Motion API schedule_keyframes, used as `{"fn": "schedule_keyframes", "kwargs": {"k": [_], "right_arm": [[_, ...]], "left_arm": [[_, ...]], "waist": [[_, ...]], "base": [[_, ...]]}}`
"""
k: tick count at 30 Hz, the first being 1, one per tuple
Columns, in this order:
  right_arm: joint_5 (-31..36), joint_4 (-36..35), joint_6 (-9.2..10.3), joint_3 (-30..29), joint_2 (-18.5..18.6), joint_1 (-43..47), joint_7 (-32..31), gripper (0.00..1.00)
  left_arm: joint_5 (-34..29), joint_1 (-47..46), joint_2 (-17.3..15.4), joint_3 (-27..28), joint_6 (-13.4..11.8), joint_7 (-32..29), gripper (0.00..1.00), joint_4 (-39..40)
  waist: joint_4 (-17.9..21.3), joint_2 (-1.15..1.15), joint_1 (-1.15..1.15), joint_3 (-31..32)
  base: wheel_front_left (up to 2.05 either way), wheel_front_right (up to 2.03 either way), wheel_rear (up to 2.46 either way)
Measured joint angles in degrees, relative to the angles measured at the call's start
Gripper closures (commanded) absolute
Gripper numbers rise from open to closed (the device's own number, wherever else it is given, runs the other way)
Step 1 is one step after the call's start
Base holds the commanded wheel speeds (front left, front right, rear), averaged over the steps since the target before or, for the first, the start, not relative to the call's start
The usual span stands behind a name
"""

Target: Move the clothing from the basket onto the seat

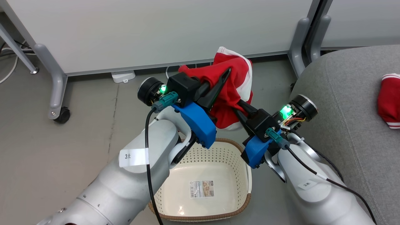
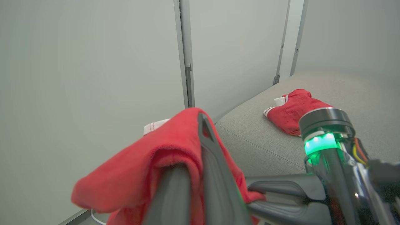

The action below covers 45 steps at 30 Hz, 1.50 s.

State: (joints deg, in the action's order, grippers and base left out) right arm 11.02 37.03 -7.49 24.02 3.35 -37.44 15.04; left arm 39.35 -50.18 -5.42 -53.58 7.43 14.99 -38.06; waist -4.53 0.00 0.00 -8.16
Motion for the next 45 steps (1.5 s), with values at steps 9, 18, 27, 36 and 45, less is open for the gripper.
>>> {"fn": "schedule_keyframes", "kwargs": {"k": [9, 18, 27, 36, 45], "right_arm": [[-1.11, -0.01, 0.0, 0.6, -0.12, 0.0, 0.0, 1.0], [-2.58, -0.11, 0.0, 0.66, -0.15, 0.05, 0.0, 1.0], [-3.57, -1.34, 0.0, -1.41, -0.12, 0.15, 0.0, 1.0], [-3.99, -2.74, 0.0, -4.75, 0.04, 0.32, 0.0, 1.0], [-4.55, -5.92, 0.0, -9.72, -0.04, 0.88, 0.0, 1.0]], "left_arm": [[0.1, 0.0, -0.09, -0.31, 0.0, 0.0, 1.0, -0.19], [0.42, 0.01, -0.15, -0.78, 0.0, -0.01, 0.0, -2.12], [0.59, 0.01, 0.0, -2.02, 0.0, -0.02, 0.0, -4.25], [0.48, -0.68, -1.01, -1.87, -0.01, -0.01, 0.0, -4.57], [-1.14, -1.39, -2.87, -1.24, -0.56, 0.0, 0.0, -2.74]], "waist": [[0.22, 0.0, 0.0, 0.16], [0.44, 0.0, 0.0, 0.07], [1.19, 0.0, 0.0, -0.67], [3.08, 0.0, 0.0, -2.42], [7.3, 0.0, 0.0, -4.36]], "base": [[0.0, 0.0, 0.0], [0.0, 0.0, 0.0], [0.0, 0.0, 0.0], [0.0, 0.0, 0.0], [0.0, 0.0, 0.0]]}}
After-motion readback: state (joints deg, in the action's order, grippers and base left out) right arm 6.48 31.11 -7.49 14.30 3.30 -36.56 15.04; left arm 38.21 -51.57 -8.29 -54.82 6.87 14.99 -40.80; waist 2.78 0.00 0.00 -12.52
